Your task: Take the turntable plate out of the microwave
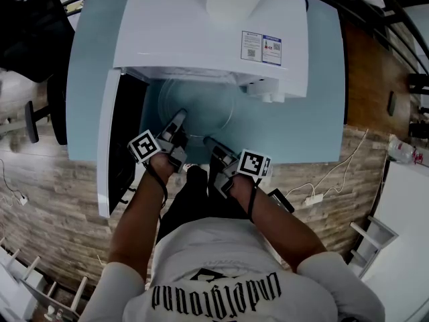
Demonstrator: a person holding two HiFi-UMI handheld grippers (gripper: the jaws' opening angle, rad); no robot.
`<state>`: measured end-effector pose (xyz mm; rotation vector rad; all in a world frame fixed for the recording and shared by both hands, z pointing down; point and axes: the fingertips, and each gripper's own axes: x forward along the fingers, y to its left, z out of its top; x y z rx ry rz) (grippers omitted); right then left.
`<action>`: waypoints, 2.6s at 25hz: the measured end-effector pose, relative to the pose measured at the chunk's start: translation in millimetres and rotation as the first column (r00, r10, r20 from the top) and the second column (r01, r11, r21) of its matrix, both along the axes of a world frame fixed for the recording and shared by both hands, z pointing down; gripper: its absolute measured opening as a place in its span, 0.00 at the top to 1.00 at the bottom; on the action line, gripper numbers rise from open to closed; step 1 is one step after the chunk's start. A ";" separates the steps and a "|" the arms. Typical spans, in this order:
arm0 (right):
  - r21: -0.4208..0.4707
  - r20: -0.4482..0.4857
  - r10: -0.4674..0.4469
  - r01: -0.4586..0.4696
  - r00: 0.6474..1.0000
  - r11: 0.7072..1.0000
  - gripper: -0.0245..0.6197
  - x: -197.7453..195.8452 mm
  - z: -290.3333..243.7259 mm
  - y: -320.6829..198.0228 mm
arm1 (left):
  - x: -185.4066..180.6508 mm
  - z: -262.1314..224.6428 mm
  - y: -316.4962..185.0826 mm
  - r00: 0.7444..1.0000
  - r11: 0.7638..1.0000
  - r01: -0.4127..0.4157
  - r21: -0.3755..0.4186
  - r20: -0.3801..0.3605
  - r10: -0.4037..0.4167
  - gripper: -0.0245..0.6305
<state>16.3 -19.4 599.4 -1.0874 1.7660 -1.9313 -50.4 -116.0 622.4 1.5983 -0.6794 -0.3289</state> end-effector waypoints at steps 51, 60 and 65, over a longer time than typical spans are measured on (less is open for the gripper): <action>0.286 -0.007 -0.125 0.121 0.992 0.951 0.88 26.6 -184.9 128.4 | 23.5 -211.7 134.2 0.962 0.981 0.109 0.163 -0.265 -0.063 0.85; 0.335 -0.008 -0.189 0.181 0.982 0.925 0.88 59.5 -201.7 193.3 | 51.0 -233.7 204.0 0.959 0.968 0.161 0.191 -0.264 -0.107 0.85; 0.353 0.002 -0.228 0.212 0.974 0.911 0.88 66.5 -205.8 235.1 | 55.1 -239.2 248.5 0.958 0.960 0.195 0.201 -0.250 -0.142 0.85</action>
